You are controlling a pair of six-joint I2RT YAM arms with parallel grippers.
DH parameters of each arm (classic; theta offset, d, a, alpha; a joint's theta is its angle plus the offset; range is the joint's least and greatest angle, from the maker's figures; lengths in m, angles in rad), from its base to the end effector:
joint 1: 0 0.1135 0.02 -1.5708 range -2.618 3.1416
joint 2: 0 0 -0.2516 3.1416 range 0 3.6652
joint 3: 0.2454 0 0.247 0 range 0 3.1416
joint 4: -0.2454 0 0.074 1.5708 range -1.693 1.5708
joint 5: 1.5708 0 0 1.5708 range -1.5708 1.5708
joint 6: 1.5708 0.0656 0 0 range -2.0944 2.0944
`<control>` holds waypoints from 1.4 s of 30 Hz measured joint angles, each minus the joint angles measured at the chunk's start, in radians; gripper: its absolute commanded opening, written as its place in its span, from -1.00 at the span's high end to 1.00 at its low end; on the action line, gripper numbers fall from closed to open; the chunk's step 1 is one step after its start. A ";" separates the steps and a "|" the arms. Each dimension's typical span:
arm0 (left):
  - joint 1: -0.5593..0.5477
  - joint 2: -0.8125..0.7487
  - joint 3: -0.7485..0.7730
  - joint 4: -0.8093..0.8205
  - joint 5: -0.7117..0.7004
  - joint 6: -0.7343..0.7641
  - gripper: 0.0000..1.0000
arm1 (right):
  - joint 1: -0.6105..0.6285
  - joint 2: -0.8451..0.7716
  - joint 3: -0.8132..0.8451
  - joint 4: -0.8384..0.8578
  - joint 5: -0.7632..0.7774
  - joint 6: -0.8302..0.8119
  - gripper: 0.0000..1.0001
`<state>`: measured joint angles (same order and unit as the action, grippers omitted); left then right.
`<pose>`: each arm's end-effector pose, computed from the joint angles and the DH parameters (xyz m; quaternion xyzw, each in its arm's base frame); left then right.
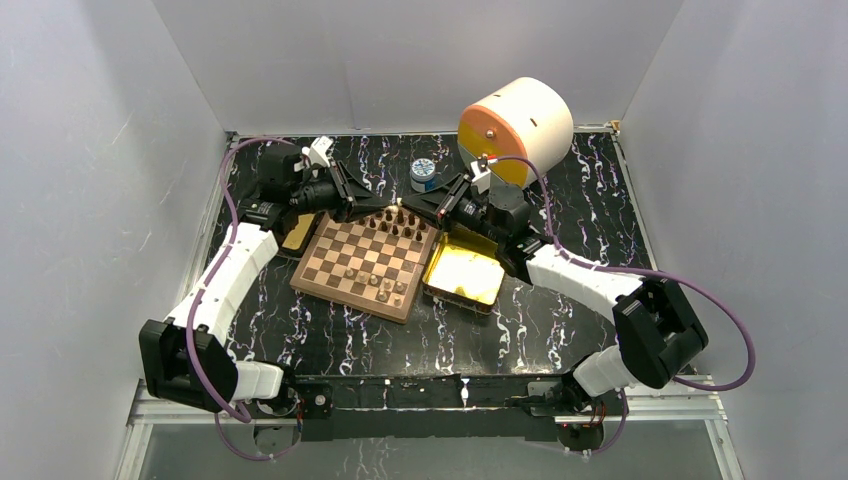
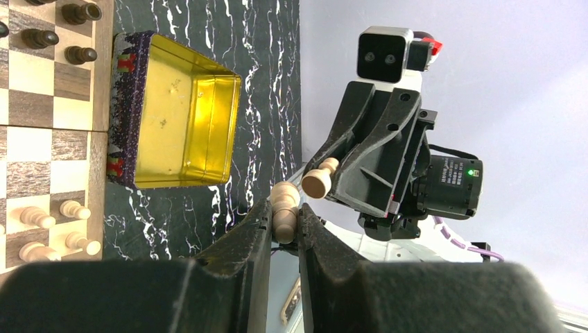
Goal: Set up the chess pieces on the board
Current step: Adjust the chess piece, then place the chess piece on the chessboard.
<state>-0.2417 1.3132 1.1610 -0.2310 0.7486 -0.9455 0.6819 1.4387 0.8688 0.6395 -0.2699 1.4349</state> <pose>0.2952 -0.1188 0.3341 -0.0739 0.7947 -0.5425 0.2622 0.2668 0.2391 0.2937 0.1570 0.6647 0.6766 0.2753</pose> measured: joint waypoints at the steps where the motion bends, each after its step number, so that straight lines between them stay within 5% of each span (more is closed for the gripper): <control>1: 0.000 0.000 -0.003 0.000 0.000 0.000 0.83 | 0.000 0.000 0.000 0.002 0.001 0.002 0.76; 14: -0.003 0.000 -0.014 -0.093 -0.063 0.106 0.83 | 0.000 -0.014 0.000 -0.128 0.040 -0.099 0.83; 27: -0.028 0.001 0.024 -0.479 -0.558 0.449 0.87 | 0.000 -0.139 0.007 -0.465 0.090 -0.369 0.79; 42: -0.290 -0.004 -0.074 -0.543 -0.878 0.412 0.87 | 0.000 -0.277 -0.006 -0.626 0.153 -0.509 0.76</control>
<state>-0.5316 1.3094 1.0870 -0.7742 -0.1291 -0.5339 0.6815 1.1618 0.8631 0.0139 -0.1165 0.9260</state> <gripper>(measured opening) 0.152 0.209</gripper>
